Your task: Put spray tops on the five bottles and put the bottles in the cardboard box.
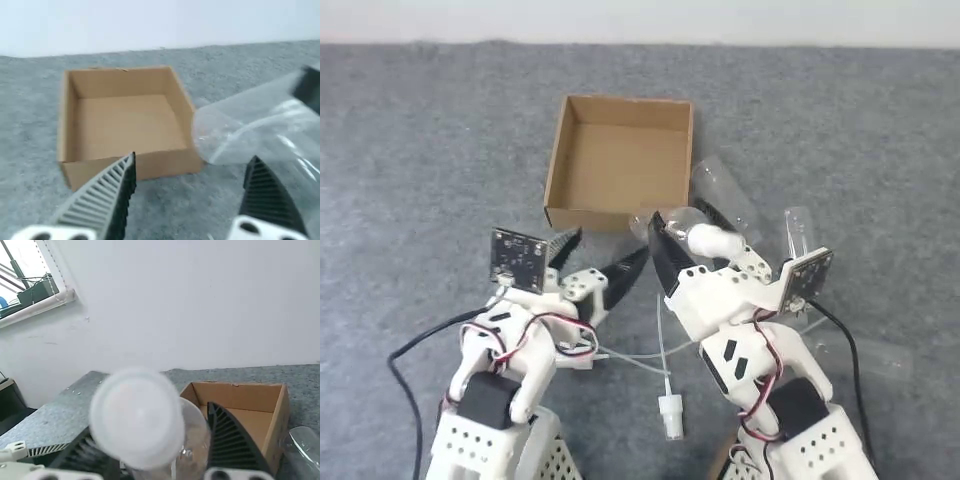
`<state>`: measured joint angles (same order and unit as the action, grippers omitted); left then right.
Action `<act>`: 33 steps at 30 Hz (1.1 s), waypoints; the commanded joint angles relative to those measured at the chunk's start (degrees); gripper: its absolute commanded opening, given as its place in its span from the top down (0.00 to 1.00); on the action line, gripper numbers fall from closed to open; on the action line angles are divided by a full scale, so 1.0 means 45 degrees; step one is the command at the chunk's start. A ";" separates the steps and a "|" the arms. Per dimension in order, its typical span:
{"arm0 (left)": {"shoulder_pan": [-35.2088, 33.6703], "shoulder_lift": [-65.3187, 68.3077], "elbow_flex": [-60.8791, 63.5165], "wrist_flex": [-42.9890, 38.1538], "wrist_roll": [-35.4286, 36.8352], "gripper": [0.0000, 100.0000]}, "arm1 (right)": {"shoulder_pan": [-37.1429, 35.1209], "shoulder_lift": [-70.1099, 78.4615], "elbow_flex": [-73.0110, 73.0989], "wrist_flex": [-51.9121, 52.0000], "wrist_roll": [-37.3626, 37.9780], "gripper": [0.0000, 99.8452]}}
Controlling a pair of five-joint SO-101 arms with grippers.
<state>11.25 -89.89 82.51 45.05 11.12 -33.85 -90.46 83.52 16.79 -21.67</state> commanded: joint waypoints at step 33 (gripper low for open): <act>-0.7502 -0.0137 0.0752 -0.0020 0.0703 0.68 | -0.0088 -0.0283 -0.0723 0.0733 0.0742 0.88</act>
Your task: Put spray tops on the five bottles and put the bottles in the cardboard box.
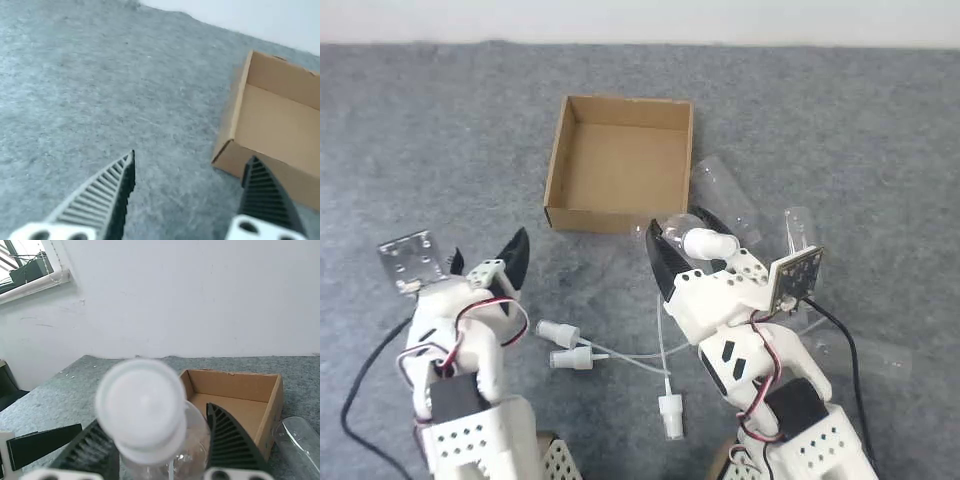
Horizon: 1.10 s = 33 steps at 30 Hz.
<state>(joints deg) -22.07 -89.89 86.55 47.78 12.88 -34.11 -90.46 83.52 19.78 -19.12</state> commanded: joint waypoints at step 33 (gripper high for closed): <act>-0.0039 -0.0137 0.0049 -0.0645 0.0293 0.68 | -0.0127 1.1477 -1.0159 -0.0342 0.2149 0.88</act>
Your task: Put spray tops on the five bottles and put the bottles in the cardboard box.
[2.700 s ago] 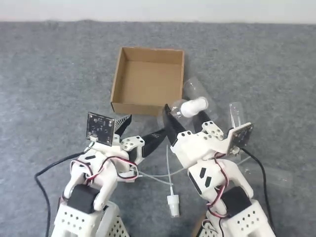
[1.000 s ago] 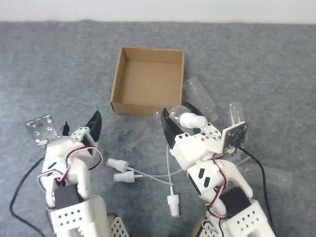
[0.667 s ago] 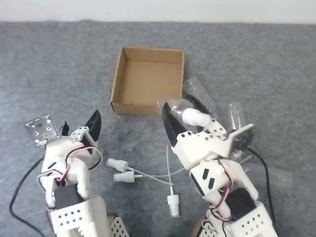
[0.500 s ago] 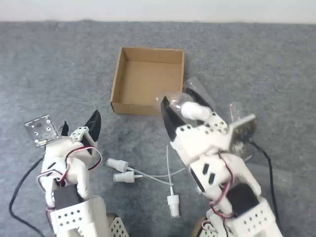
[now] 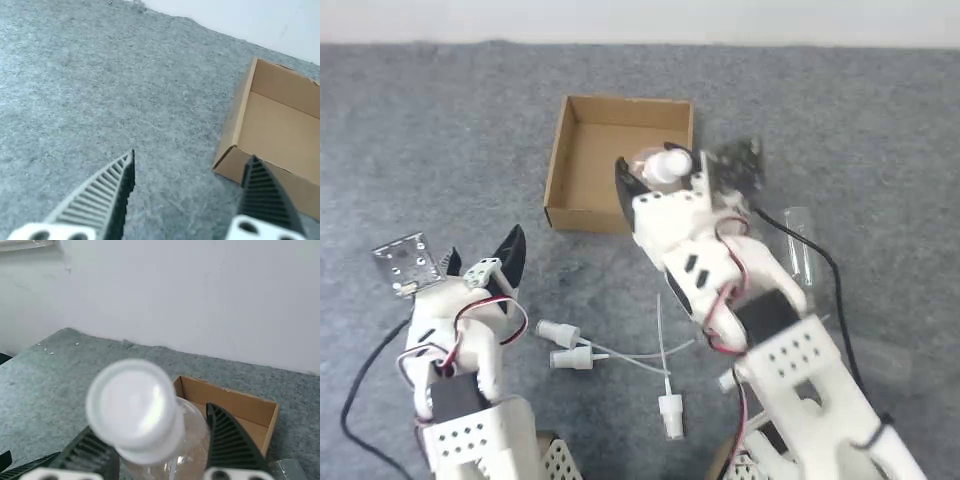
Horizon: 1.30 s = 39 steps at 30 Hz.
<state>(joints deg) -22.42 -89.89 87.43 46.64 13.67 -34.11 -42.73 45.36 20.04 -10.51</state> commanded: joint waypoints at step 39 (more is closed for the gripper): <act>-0.0039 -0.0137 -0.0029 -0.0703 0.0078 0.68 | -0.0107 1.5502 -1.4691 -0.0361 0.0254 0.88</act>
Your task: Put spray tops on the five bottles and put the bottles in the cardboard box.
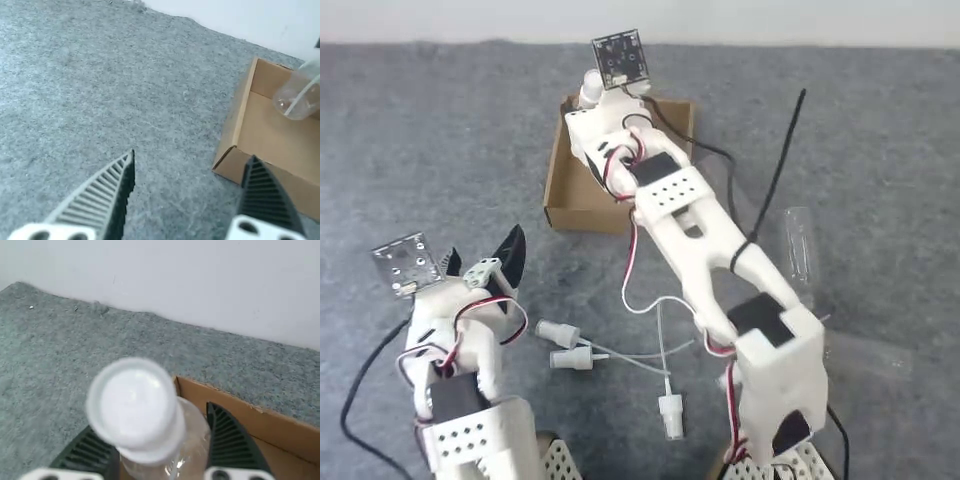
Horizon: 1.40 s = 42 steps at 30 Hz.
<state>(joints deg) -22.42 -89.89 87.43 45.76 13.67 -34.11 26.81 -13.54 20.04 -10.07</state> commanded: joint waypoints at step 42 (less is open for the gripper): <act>-0.0039 -0.0137 0.0010 -0.0410 0.0078 0.68 | -0.0010 0.8977 -1.0960 -0.0127 0.0137 0.87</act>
<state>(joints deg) -22.42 -89.89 88.13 45.23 13.67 -33.85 67.25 -57.76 19.96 -9.89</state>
